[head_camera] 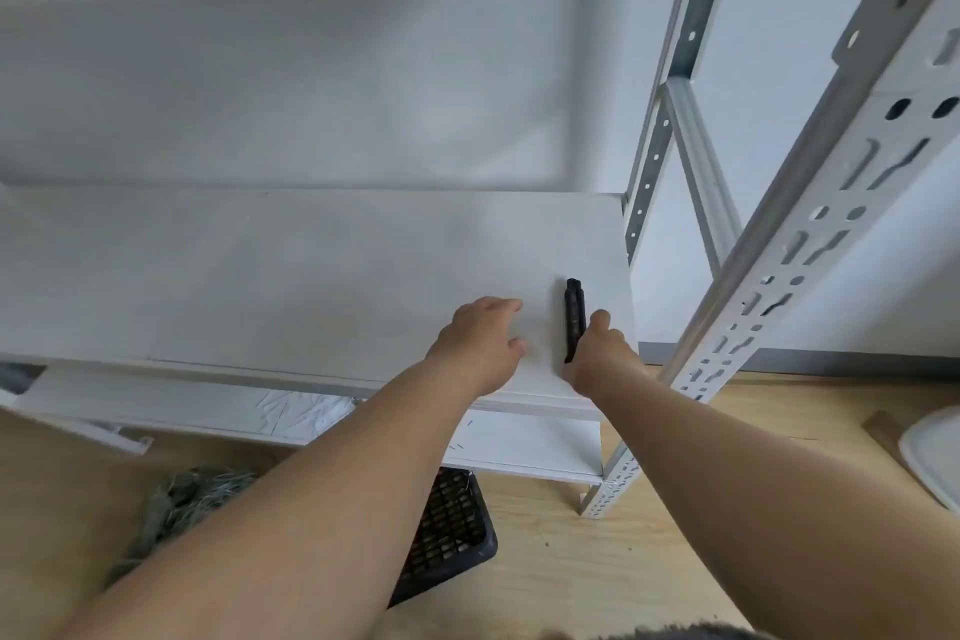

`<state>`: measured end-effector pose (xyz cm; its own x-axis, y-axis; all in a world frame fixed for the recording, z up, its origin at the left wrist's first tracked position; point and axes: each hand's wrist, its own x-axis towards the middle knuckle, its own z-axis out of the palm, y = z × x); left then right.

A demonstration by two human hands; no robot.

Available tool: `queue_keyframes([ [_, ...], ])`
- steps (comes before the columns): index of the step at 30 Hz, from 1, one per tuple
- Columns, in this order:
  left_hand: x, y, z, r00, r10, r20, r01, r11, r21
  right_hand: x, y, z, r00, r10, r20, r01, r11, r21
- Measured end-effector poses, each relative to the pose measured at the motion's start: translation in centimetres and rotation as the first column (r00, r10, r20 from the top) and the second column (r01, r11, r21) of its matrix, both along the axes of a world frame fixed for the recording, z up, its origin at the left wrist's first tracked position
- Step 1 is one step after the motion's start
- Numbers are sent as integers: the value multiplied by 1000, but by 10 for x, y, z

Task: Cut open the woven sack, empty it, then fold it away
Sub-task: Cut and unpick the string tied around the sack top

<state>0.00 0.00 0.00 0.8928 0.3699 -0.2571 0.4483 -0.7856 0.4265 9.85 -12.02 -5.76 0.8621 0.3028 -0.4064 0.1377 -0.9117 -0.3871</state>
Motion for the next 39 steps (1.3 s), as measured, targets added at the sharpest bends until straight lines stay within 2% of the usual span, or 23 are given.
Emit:
queue_keyframes([
  [9,-24,-10,1,996,38,-85,-42,998,-49,1,3,-10,998,-53,-32,53,999,11],
  [14,-48,-6,3,986,113,-122,-128,985,-116,-7,8,-12,973,-179,-142,189,981,54],
  [16,-56,-4,6,979,160,-128,-178,974,-138,-15,12,-9,973,-158,-170,173,982,75],
  [18,-62,0,10,964,230,-131,-251,951,-180,-27,23,-2,952,-142,-272,195,964,178],
  [19,-64,2,12,956,266,-126,-288,934,-212,-35,29,1,907,-169,-386,280,926,254],
  [20,-67,4,14,946,300,-119,-321,915,-244,-43,35,5,821,-183,-541,400,860,316],
  [22,-73,8,17,920,377,-108,-391,870,-300,-64,43,18,621,-58,-781,540,754,374],
  [23,-77,11,19,897,431,-101,-439,836,-329,-74,45,25,560,50,-827,539,737,409],
  [25,-89,20,16,816,571,-89,-553,728,-406,-94,48,35,518,258,-816,417,757,504],
  [28,-120,36,13,618,781,-90,-642,435,-631,-128,54,49,448,456,-769,212,782,586],
  [30,-149,50,13,511,855,-94,-596,273,-756,-156,63,56,397,506,-765,153,786,599],
  [33,-205,68,14,453,882,-134,-560,164,-812,-206,80,59,359,512,-780,175,784,596],
  [36,-265,87,9,415,883,-218,-563,61,-824,-258,100,56,379,519,-766,183,769,612],
  [39,-324,102,5,334,890,-311,-545,-87,-834,-313,119,51,416,520,-746,107,787,608],
])
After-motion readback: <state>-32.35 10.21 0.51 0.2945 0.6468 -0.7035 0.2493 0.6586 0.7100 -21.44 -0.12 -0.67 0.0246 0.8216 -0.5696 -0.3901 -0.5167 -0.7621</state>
